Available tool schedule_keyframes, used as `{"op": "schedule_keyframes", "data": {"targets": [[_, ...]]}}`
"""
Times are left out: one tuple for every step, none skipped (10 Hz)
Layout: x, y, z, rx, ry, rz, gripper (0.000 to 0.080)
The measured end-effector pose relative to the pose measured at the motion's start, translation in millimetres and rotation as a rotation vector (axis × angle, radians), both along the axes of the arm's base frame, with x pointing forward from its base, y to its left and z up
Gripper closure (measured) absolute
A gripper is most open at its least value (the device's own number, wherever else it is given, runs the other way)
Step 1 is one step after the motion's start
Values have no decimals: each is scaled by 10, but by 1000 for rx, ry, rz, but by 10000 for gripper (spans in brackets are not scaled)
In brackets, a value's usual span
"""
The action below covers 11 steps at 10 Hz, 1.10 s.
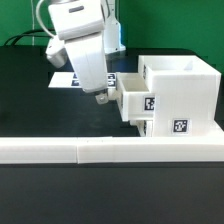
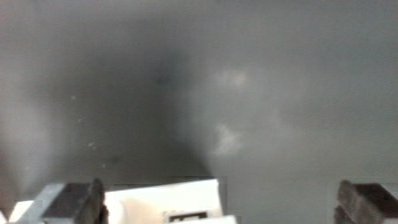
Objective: Assemble drawer
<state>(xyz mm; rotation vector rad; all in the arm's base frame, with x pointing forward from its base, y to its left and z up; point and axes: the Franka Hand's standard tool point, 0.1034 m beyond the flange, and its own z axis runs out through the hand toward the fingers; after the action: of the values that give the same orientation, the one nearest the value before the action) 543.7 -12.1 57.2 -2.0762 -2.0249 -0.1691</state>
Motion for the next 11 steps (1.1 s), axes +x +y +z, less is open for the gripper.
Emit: {"op": "schedule_keyframes", "data": {"targets": [[-4, -28, -6, -1, 0, -2, 151], [-4, -30, -7, -1, 1, -4, 151], [-2, -17, -7, 0, 3, -5, 151], [14, 59, -5, 2, 4, -11, 151], [25, 173, -1, 4, 2, -9, 151], [28, 267, 5, 6, 6, -12, 151], [32, 368, 14, 7, 10, -16, 151], [39, 391, 18, 3, 14, -43, 151], [29, 358, 12, 3, 18, -39, 151], [14, 225, -1, 1, 21, -42, 151], [13, 89, -7, 1, 15, -36, 151]]}}
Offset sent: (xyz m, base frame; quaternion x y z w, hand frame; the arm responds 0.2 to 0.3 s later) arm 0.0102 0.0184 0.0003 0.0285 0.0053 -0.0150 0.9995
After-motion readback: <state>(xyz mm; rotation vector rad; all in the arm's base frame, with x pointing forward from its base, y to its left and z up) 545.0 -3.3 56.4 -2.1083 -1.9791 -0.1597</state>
